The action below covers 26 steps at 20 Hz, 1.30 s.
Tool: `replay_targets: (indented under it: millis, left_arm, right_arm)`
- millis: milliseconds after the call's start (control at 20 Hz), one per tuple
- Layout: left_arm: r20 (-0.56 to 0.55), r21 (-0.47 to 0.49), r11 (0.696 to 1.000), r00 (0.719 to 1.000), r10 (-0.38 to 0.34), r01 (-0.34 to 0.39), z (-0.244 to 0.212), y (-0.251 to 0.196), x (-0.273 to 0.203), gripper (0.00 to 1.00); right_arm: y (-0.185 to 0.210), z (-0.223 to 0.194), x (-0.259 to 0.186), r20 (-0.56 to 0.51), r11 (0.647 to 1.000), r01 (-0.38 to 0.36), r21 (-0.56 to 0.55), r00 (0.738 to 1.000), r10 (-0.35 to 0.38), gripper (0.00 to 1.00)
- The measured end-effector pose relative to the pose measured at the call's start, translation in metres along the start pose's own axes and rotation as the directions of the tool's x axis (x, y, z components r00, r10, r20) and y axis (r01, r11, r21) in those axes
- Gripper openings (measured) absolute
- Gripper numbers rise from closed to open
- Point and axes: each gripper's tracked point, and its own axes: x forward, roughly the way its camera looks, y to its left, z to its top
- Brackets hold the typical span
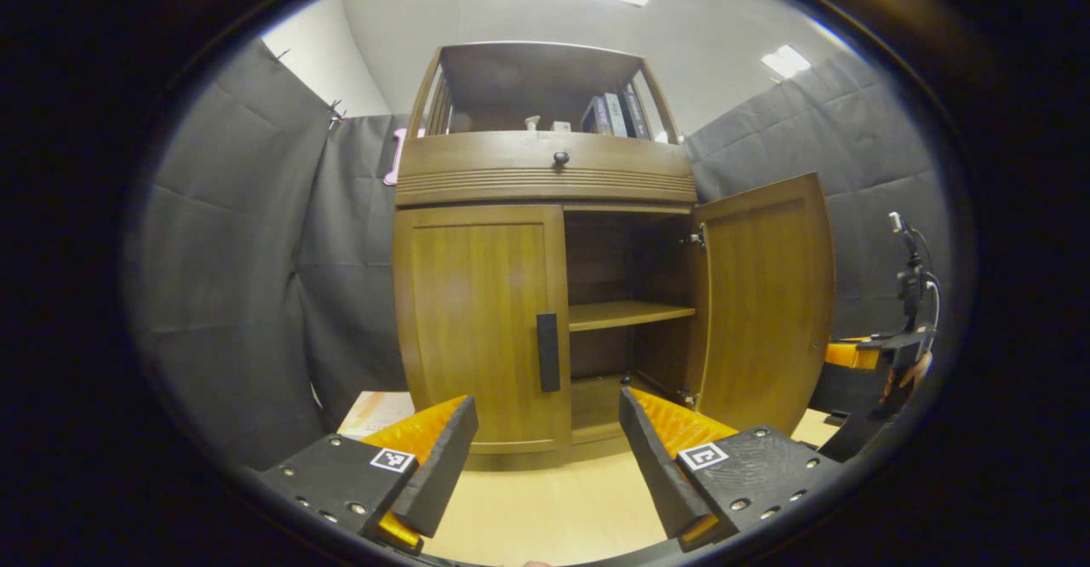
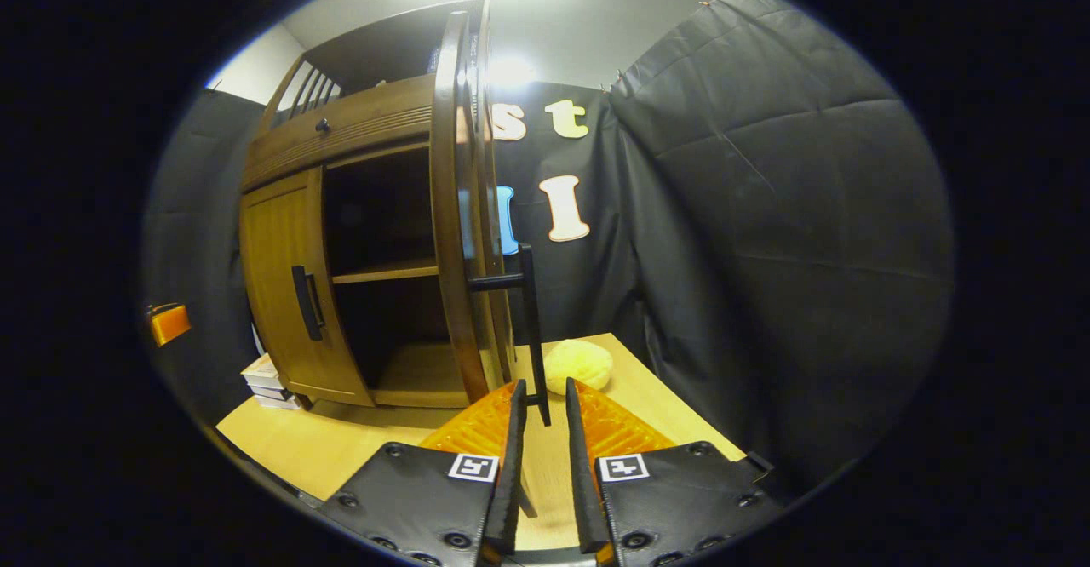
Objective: Open the right door of the double-door shoe cabinet with the right hand, and open the left door with the left hand.
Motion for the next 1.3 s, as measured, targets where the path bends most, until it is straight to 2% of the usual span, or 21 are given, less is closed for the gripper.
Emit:
replay_targets:
  millis: [100,300,350,650,800,850,900,1000,1300]
  left_arm:
    - [0.010,0.001,1.000,1.000,-0.005,0.005,0.005,-0.001,0.012,0.98]
    - [0.043,0.021,1.000,0.999,-0.010,0.009,0.017,-0.002,0.033,0.98]
    - [0.049,0.028,1.000,0.999,-0.010,0.009,0.019,-0.001,0.038,0.98]
    - [0.092,0.054,0.998,0.995,0.033,-0.038,0.021,0.005,0.080,0.98]
    - [0.088,0.042,0.997,0.995,0.056,-0.060,0.013,0.010,0.103,0.98]
    - [0.082,0.029,0.997,0.995,0.064,-0.067,0.009,0.013,0.112,0.98]
    - [0.080,0.016,0.997,0.994,0.074,-0.075,0.008,0.015,0.119,0.98]
    - [0.085,-0.004,0.996,0.993,0.086,-0.086,0.008,0.019,0.132,0.98]
    - [0.104,0.009,0.997,0.992,0.077,-0.078,0.007,0.016,0.176,0.98]
  right_arm:
    - [-0.004,0.004,-0.010,0.027,0.999,0.013,-0.030,1.000,-0.012,0.29]
    - [-0.020,0.023,-0.043,0.093,0.990,0.079,-0.117,0.993,-0.069,0.99]
    - [-0.021,0.028,-0.048,0.104,0.988,0.091,-0.123,0.992,-0.078,0.95]
    - [-0.028,0.053,-0.085,0.160,0.990,0.121,-0.078,0.981,-0.107,0.98]
    - [-0.034,0.060,-0.097,0.175,0.986,0.148,-0.078,0.976,-0.132,0.95]
    - [-0.035,0.061,-0.100,0.176,0.985,0.156,-0.076,0.974,-0.141,0.98]
    - [-0.037,0.062,-0.103,0.176,0.984,0.161,-0.073,0.973,-0.147,0.95]
    - [-0.041,0.062,-0.111,0.177,0.981,0.180,-0.075,0.970,-0.164,0.98]
    - [-0.056,0.054,-0.128,0.154,0.971,0.229,-0.071,0.964,-0.216,0.95]
